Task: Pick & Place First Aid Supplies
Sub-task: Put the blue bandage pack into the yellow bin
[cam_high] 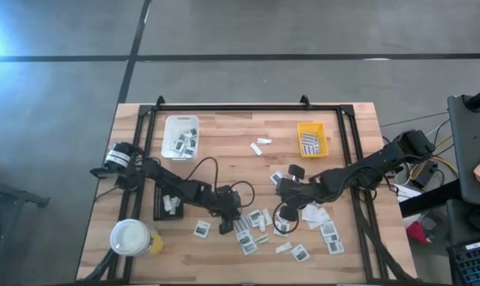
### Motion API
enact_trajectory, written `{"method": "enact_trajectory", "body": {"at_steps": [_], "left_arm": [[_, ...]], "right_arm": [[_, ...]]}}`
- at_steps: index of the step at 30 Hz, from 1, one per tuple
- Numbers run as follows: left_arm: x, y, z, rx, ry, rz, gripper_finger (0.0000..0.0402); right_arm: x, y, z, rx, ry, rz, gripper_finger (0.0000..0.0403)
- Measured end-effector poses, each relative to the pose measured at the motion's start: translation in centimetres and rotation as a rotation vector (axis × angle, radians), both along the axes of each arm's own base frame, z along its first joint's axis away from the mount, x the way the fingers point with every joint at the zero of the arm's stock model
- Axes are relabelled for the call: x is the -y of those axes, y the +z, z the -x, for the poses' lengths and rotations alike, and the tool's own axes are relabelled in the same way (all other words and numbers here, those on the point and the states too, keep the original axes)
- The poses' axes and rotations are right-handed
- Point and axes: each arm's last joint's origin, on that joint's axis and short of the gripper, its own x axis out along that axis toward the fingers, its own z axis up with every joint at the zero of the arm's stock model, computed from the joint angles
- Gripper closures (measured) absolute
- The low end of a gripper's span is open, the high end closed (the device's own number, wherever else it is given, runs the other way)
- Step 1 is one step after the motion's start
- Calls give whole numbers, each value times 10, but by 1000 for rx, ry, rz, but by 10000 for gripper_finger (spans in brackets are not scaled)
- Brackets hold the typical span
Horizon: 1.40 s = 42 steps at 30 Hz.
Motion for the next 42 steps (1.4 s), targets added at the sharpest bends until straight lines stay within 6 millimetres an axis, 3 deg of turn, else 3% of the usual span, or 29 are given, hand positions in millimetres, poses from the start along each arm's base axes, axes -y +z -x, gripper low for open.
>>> {"method": "enact_trajectory", "body": {"at_steps": [7, 17, 25, 35, 42], "left_arm": [[17, 25, -7, 177, -168, -63, 294], [18, 5, -6, 79, -199, -37, 294], [11, -5, -7, 8, -122, 3, 294], [-17, -15, 1, -170, 172, -93, 294], [-32, -16, 0, -176, 323, -105, 294]], "right_arm": [[0, -2, 1, -6, 0, 2, 349], [0, -3, 1, -5, 0, 2, 349], [1, -3, 2, -6, 0, 3, 349], [1, -3, 1, -5, 0, 2, 349], [0, -3, 1, 3, 4, 2, 349]]}}
